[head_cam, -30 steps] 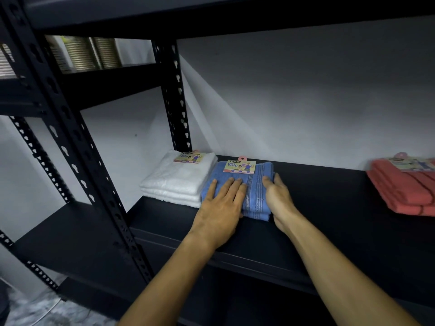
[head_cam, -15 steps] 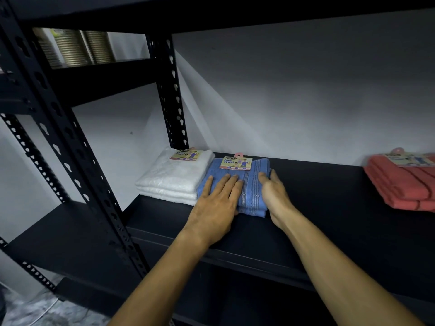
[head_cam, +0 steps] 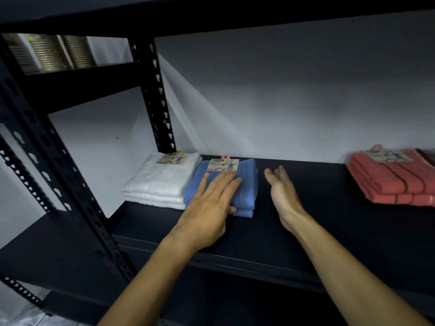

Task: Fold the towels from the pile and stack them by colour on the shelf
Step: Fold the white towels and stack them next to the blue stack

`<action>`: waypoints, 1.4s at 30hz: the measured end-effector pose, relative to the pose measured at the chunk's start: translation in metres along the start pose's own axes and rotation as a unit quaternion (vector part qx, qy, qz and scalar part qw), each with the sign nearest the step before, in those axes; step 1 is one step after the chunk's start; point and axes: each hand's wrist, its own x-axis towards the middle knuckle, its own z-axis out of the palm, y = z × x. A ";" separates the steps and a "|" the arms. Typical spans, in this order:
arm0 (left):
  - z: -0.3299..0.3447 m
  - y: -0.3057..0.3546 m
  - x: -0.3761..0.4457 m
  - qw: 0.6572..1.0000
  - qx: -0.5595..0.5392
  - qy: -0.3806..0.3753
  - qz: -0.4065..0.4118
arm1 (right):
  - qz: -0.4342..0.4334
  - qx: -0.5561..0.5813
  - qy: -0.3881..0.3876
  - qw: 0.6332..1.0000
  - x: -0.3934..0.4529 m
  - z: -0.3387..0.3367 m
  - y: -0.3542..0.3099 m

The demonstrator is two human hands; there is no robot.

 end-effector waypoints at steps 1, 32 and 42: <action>0.001 0.006 0.005 1.000 -0.011 0.015 0.009 | -0.021 -0.025 0.012 0.999 -0.004 -0.013 -0.001; 0.108 0.225 0.233 0.957 0.083 -0.174 0.216 | -0.140 -0.760 -0.014 0.635 0.015 -0.317 -0.015; 0.090 0.205 0.205 0.963 0.021 -0.196 0.183 | -0.202 -0.696 0.009 0.689 -0.005 -0.295 -0.005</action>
